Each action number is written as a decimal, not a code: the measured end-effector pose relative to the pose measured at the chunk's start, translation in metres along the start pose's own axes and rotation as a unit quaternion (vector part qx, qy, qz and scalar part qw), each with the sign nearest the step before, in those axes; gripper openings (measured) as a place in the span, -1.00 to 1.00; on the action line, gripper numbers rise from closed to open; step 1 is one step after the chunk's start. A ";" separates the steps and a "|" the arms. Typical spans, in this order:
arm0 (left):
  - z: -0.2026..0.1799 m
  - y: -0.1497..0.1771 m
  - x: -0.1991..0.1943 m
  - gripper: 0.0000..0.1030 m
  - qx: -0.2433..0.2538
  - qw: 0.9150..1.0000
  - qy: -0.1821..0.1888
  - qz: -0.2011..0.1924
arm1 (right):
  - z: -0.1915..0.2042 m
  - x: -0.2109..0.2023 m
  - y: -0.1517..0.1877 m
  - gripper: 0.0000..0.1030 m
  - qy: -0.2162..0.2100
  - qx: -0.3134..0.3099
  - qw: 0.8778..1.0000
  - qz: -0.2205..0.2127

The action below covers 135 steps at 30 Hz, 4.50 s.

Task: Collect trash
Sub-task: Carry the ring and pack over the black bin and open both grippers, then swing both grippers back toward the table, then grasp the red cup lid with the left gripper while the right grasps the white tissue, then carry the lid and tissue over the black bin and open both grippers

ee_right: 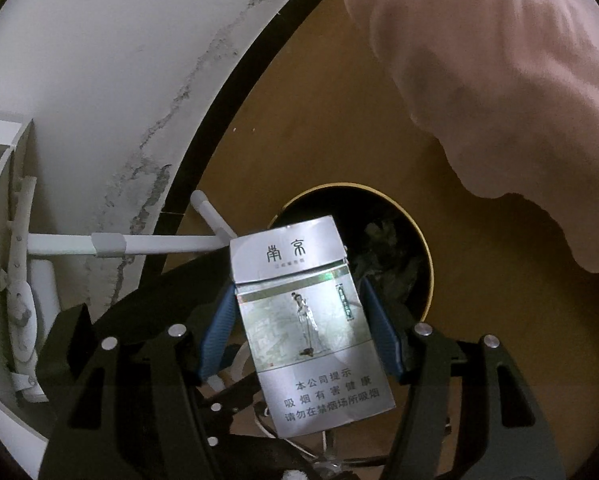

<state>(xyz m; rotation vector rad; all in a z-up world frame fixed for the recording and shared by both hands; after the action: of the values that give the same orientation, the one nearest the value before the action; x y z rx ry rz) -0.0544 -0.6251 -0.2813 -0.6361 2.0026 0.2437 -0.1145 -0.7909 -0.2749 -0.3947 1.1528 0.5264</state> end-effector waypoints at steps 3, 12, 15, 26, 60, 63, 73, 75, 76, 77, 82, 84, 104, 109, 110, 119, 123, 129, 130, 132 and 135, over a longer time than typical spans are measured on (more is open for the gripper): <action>-0.001 -0.007 -0.002 0.53 0.005 1.000 -0.012 -0.009 | -0.006 -0.001 -0.004 0.72 0.001 0.016 1.000 -0.002; -0.062 -0.001 -0.041 0.79 0.128 0.990 -0.033 -0.053 | 0.001 -0.113 -0.013 0.80 0.177 -0.008 0.962 -0.206; -0.111 0.006 -0.095 0.79 0.204 0.973 -0.017 -0.104 | 0.006 -0.193 0.008 0.88 0.263 -0.002 0.889 -0.374; -0.105 0.080 -0.368 0.87 0.227 0.876 -0.171 -0.390 | 0.082 -0.271 0.067 0.88 0.210 0.005 0.835 -0.509; 0.227 0.251 -0.540 0.49 -0.196 0.805 -0.406 -0.386 | 0.524 -0.130 0.108 0.83 0.007 -0.439 0.836 -0.330; 0.238 0.274 -0.541 0.49 -0.215 0.800 -0.409 -0.383 | 0.557 -0.110 0.111 0.70 0.005 -0.480 0.822 -0.306; 0.261 0.292 -0.537 0.49 -0.243 0.808 -0.381 -0.377 | 0.629 -0.062 0.091 0.28 0.011 -0.541 0.811 -0.221; 0.263 0.293 -0.537 0.49 -0.245 0.809 -0.381 -0.376 | 0.632 -0.055 0.089 -0.09 0.009 -0.543 0.815 -0.203; 0.263 0.293 -0.537 0.49 -0.246 0.810 -0.379 -0.375 | 0.631 -0.055 0.088 -0.09 0.004 -0.541 0.818 -0.197; 0.266 0.293 -0.537 0.49 -0.245 0.812 -0.375 -0.375 | 0.629 -0.056 0.089 -0.11 0.000 -0.540 0.818 -0.198; 0.258 0.292 -0.536 0.49 -0.235 0.817 -0.367 -0.379 | 0.614 -0.068 0.094 -0.14 -0.005 -0.538 0.819 -0.198; 0.251 0.290 -0.538 0.49 -0.229 0.818 -0.363 -0.384 | 0.607 -0.076 0.098 -0.14 -0.013 -0.535 0.821 -0.200; 0.181 0.275 -0.536 0.49 -0.165 0.830 -0.366 -0.386 | 0.506 -0.110 0.140 -0.13 -0.047 -0.491 0.848 -0.194; 0.174 0.276 -0.536 0.49 -0.162 0.831 -0.370 -0.382 | 0.501 -0.113 0.142 -0.14 -0.045 -0.492 0.846 -0.201; 0.173 0.276 -0.535 0.49 -0.162 0.832 -0.370 -0.381 | 0.501 -0.113 0.144 -0.14 -0.040 -0.494 0.844 -0.205; 0.161 0.265 -0.526 0.49 -0.147 0.844 -0.349 -0.380 | 0.490 -0.122 0.145 -0.15 -0.036 -0.492 0.841 -0.221; 0.139 0.230 -0.500 0.49 -0.106 0.869 -0.307 -0.372 | 0.461 -0.147 0.140 -0.15 -0.045 -0.470 0.848 -0.242; 0.051 0.139 -0.427 0.49 0.033 0.912 -0.227 -0.340 | 0.346 -0.206 0.105 -0.15 -0.048 -0.356 0.891 -0.277; 0.030 0.123 -0.411 0.49 0.059 0.918 -0.207 -0.334 | 0.323 -0.213 0.098 -0.15 -0.046 -0.333 0.899 -0.281; -0.003 0.099 -0.385 0.49 0.098 0.924 -0.179 -0.323 | 0.267 -0.224 0.082 -0.15 -0.020 -0.281 0.915 -0.290; -0.055 0.062 -0.325 0.49 0.151 0.937 -0.138 -0.283 | 0.194 -0.235 0.064 -0.15 -0.003 -0.209 0.934 -0.291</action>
<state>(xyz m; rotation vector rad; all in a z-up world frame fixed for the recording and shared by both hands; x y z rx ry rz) -0.0051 -0.4881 0.0211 -0.8899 1.4725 -0.3033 -0.0785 -0.6764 0.0122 -1.0634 0.8524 0.2416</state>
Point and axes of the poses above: each gripper's, at about its wrist camera, not at the fingertips, and x roughly the way its jaws point, z to its left, y to its underside, the point moved 1 cm from there along x, roughly the way its jaws point, and after that the axes turned 11 degrees about y, right-handed, at the moved point
